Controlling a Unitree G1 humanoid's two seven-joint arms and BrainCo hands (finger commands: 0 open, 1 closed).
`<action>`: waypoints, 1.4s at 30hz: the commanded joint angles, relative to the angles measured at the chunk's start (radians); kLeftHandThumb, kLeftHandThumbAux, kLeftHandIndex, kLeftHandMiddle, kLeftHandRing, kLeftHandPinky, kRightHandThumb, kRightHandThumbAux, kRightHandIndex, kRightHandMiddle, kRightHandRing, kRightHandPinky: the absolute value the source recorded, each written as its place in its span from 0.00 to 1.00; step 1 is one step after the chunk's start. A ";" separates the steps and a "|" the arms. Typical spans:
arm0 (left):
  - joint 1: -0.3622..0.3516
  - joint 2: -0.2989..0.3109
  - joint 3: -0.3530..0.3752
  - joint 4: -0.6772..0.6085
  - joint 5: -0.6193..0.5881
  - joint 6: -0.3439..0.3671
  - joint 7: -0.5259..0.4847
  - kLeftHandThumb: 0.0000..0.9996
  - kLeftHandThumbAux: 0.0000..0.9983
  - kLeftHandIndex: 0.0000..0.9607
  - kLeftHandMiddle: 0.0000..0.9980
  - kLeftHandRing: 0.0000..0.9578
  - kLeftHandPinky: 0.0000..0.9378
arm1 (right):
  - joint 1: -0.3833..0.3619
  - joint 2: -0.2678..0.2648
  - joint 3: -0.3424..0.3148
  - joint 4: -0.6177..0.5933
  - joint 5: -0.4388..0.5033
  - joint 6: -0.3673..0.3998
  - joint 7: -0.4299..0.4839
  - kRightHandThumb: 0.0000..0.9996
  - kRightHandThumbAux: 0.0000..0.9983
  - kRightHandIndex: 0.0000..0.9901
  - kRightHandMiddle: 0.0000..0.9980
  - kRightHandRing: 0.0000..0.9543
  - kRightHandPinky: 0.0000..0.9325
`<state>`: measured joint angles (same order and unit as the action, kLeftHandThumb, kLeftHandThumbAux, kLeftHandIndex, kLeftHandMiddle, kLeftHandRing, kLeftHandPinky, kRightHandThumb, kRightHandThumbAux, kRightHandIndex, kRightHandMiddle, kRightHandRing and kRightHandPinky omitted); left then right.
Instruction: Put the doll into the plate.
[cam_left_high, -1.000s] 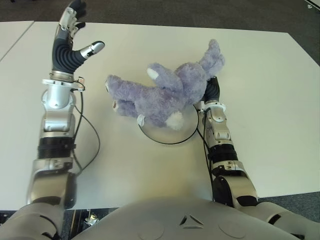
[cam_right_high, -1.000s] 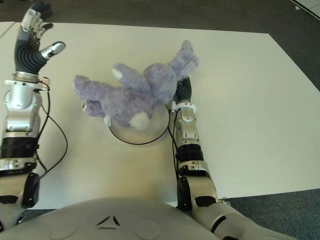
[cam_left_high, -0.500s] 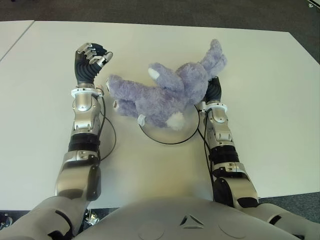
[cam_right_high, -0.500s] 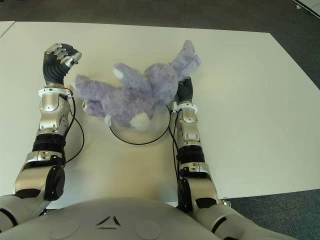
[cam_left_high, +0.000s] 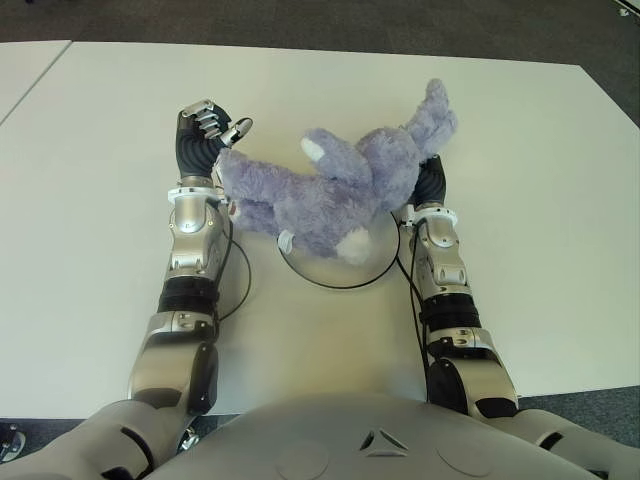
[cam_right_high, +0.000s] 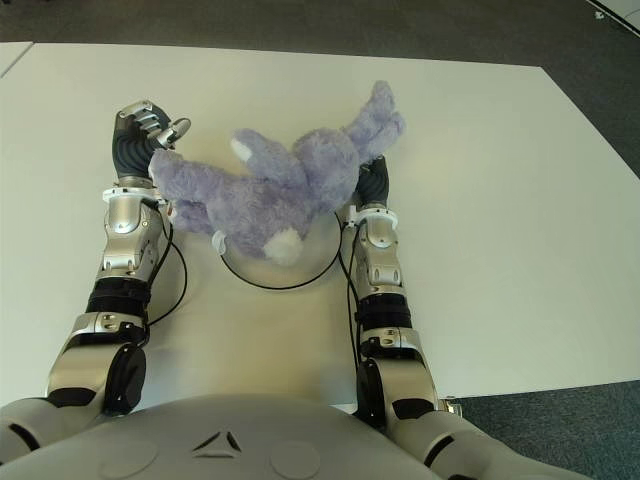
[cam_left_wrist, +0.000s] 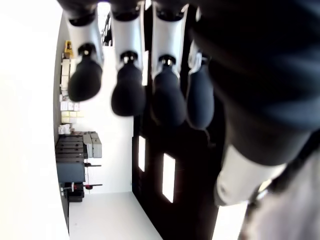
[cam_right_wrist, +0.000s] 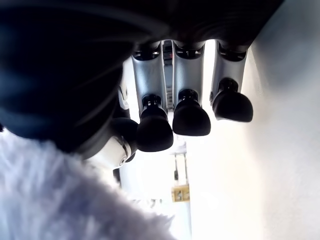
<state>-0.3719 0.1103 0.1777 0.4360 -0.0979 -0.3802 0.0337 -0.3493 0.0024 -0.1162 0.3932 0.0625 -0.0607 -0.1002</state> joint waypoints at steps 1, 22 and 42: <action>0.029 -0.014 -0.019 -0.004 0.008 0.030 -0.013 0.07 0.83 0.66 0.78 0.80 0.80 | 0.119 0.000 -0.015 0.056 -0.002 0.075 -0.014 0.70 0.72 0.44 0.83 0.85 0.87; 0.064 -0.054 -0.047 -0.067 -0.015 0.147 -0.017 0.18 0.82 0.75 0.82 0.85 0.83 | 0.170 -0.017 -0.008 -0.028 -0.041 0.113 -0.058 0.70 0.72 0.44 0.84 0.86 0.88; 0.105 -0.071 -0.067 -0.134 -0.010 0.181 -0.042 0.22 0.81 0.77 0.83 0.86 0.80 | 0.201 -0.034 0.019 -0.187 -0.273 0.306 -0.278 0.71 0.72 0.44 0.90 0.93 0.95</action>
<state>-0.3027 0.0540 0.1209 0.3043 -0.1089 -0.2177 0.0041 -0.2255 -0.0410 -0.0997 0.1734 -0.1824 0.1566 -0.3535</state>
